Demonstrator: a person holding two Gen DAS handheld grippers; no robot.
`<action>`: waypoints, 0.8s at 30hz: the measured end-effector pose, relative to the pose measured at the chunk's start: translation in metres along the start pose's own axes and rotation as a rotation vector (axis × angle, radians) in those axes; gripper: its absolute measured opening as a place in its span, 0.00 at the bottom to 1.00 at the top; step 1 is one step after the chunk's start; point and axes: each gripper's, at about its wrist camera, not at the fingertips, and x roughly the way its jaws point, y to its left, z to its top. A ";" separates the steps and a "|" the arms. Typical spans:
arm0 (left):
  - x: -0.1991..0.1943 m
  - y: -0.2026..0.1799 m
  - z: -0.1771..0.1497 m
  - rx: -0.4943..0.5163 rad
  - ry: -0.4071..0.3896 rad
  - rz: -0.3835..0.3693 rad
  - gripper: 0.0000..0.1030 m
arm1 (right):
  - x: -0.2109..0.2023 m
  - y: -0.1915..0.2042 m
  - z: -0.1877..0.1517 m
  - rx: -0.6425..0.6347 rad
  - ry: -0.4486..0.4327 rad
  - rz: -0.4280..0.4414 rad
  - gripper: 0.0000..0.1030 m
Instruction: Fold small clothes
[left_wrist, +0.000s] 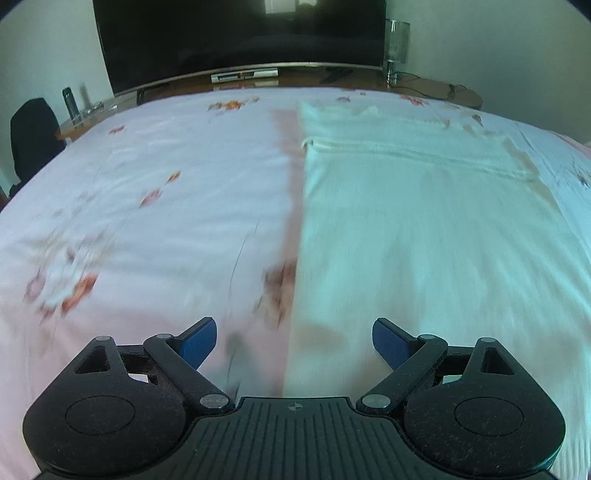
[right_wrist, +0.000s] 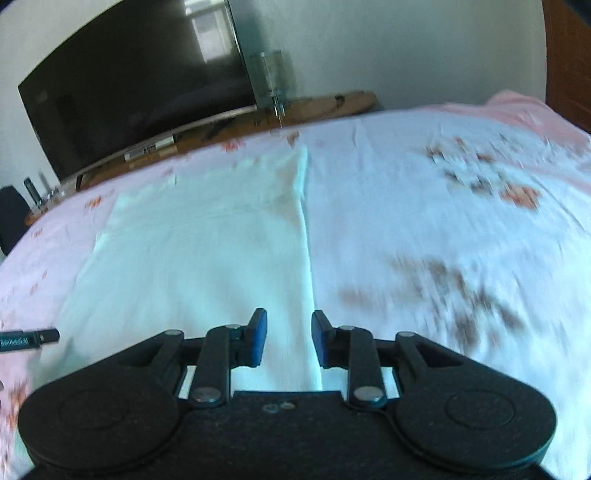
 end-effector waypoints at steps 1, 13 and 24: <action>-0.005 0.003 -0.007 0.000 0.003 0.001 0.88 | -0.006 0.001 -0.009 0.001 0.010 -0.004 0.27; -0.043 0.045 -0.076 -0.065 0.046 0.000 0.88 | -0.034 0.004 -0.083 0.039 0.084 -0.020 0.33; -0.056 0.045 -0.093 -0.147 0.072 -0.167 0.73 | -0.040 0.006 -0.097 0.075 0.112 -0.019 0.34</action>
